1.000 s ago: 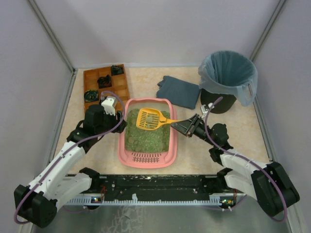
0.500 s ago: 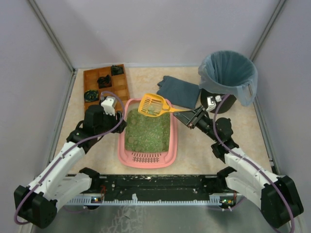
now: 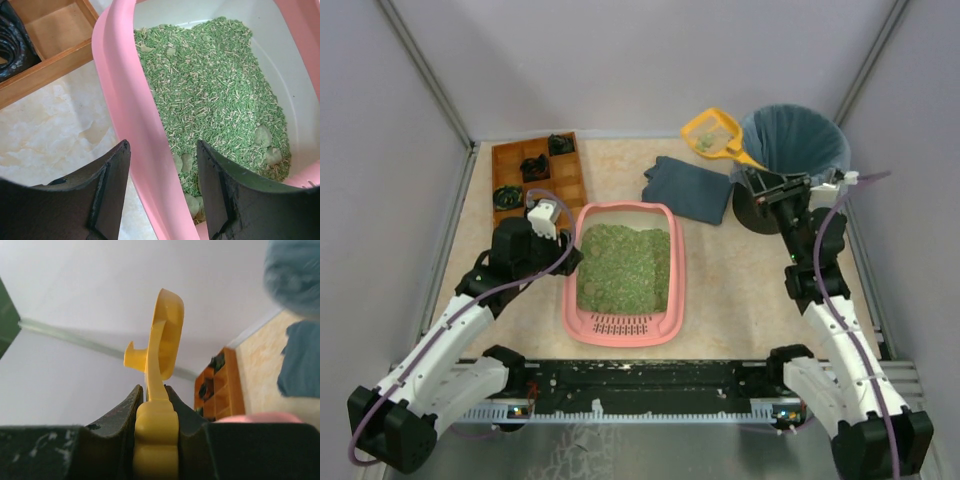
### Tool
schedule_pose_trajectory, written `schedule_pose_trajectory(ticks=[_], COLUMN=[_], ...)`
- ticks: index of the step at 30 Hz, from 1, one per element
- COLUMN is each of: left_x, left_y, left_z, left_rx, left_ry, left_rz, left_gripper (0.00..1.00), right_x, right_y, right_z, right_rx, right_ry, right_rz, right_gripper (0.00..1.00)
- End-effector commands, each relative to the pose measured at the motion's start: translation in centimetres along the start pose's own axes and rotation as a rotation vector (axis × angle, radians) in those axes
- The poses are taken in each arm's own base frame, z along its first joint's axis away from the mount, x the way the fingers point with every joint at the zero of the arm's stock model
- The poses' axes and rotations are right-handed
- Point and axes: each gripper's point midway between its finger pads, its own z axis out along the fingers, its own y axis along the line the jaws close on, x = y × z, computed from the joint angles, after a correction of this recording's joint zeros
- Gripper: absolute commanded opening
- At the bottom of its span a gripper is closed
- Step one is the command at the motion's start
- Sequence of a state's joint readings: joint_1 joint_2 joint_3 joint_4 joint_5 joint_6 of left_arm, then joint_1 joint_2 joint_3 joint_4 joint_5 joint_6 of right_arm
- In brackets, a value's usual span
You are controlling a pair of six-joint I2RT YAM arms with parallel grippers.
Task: Clean the litter box
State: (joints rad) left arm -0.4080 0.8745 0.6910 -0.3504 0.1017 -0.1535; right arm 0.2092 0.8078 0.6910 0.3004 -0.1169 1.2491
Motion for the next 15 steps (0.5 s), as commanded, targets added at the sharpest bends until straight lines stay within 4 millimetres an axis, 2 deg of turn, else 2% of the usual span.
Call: schedule_pose_trajectory(ticks=[1,4,9,12,15], left_x=[-0.3,-0.3,-0.5,-0.4,-0.3], left_y=[-1.1,-1.5,-1.4,-1.5,-1.7], left_z=[0.1,0.0,-0.1,0.0,0.1], left_rx=[0.074,0.095,0.085,0.092,0.107], left_ry=[-0.017,-0.017,-0.028,-0.025,-0.018], left_rz=[0.027,0.028,0.026,0.025,0.027], left_gripper=[0.62,0.62,0.62,0.62,0.62], right_x=[-7.4,-10.8,-13.8,-14.7,-14.6], right_y=[1.5,0.4,-0.5,-0.5,-1.1], right_z=[-0.6,-2.2,-4.9,-4.9,-3.8], right_rx=[0.054,0.152,0.284,0.374,0.461], right_ry=[-0.248,-0.414,-0.574,-0.563,-0.449], right_rz=[-0.034,-0.072,-0.214,-0.367,-0.557], right_gripper=[0.00,0.00,0.00,0.00,0.00])
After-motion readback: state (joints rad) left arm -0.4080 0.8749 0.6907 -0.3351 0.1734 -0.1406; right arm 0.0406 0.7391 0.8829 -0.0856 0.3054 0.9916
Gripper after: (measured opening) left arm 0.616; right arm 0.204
